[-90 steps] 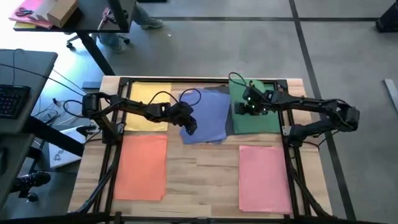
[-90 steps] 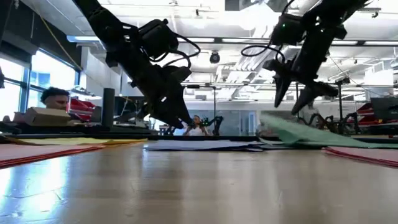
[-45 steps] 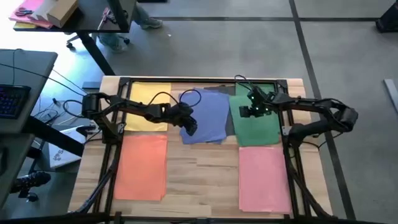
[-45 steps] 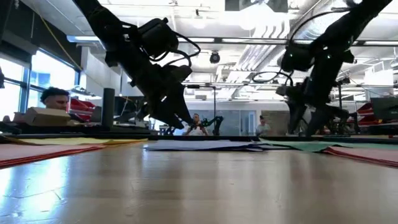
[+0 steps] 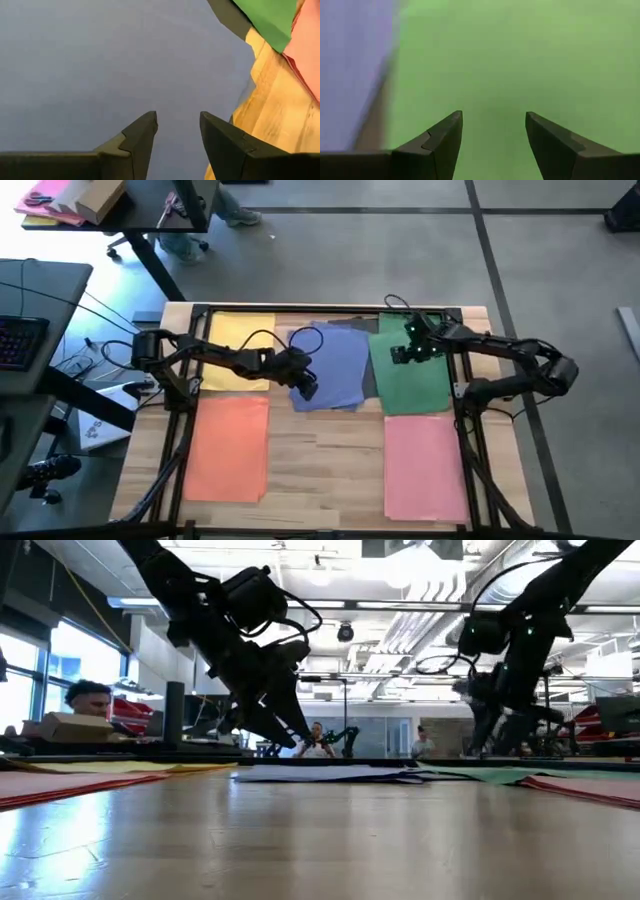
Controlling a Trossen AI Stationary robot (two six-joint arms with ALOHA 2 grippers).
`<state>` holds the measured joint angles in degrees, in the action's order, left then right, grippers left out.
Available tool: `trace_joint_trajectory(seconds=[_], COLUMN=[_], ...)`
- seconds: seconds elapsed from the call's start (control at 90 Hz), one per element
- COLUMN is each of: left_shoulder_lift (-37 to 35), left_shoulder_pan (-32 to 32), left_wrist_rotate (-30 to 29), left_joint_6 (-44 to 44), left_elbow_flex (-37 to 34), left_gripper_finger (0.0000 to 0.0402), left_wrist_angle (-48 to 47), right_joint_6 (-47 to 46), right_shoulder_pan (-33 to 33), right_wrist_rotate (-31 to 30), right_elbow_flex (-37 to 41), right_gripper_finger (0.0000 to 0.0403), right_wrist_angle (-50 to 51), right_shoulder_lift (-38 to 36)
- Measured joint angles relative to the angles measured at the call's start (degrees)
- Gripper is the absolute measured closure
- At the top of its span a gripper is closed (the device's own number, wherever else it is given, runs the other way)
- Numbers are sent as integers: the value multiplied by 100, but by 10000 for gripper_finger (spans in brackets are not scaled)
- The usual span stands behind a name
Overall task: Organize paper
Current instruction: Stack the green paper on top of the stacked green papers
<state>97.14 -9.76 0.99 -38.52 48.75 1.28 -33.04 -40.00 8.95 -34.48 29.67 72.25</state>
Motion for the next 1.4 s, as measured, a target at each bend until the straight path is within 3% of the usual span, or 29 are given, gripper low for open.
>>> trace_joint_trajectory(seconds=[0.089, 0.167, 0.389, 0.522, 0.656, 0.822, 1.044, 1.256, 1.4], left_shoulder_lift=[0, 0, 0, 0, 0, 0, 0, 0, 0], left_shoulder_pan=[44, 89, 127, 125, 102, 77, 81, 79, 79], left_wrist_rotate=[-15, -15, -135, -398, -473, -492, -598, -609, -598], left_joint_6=[-46, -42, -37, -21, 140, 266, 314, 371, 384], left_elbow_flex=[0, 0, 0, 0, 0, 0, 0, 0, 0], left_gripper_finger=[257, 257, 257, 257, 257, 257, 257, 257, 257], left_wrist_angle=[-4, -7, -11, -9, 4, 6, 9, 11, 13], right_joint_6=[61, -132, -1989, -2609, -3013, -3185, -3261, -3379, -3249], right_shoulder_pan=[378, 793, 1916, 2335, 2514, 2682, 3042, 2857, 2624], right_wrist_rotate=[927, 1218, 899, 518, 245, 359, 282, 230, -172], right_elbow_flex=[7, 52, 59, 61, 61, 61, 63, 59, 54], right_gripper_finger=[201, 201, 201, 201, 201, 201, 201, 201, 201], right_wrist_angle=[221, 406, 512, 546, 641, 688, 747, 658, 969], right_shoulder_lift=[0, 0, 0, 18, 20, 26, 523, 874, 724])
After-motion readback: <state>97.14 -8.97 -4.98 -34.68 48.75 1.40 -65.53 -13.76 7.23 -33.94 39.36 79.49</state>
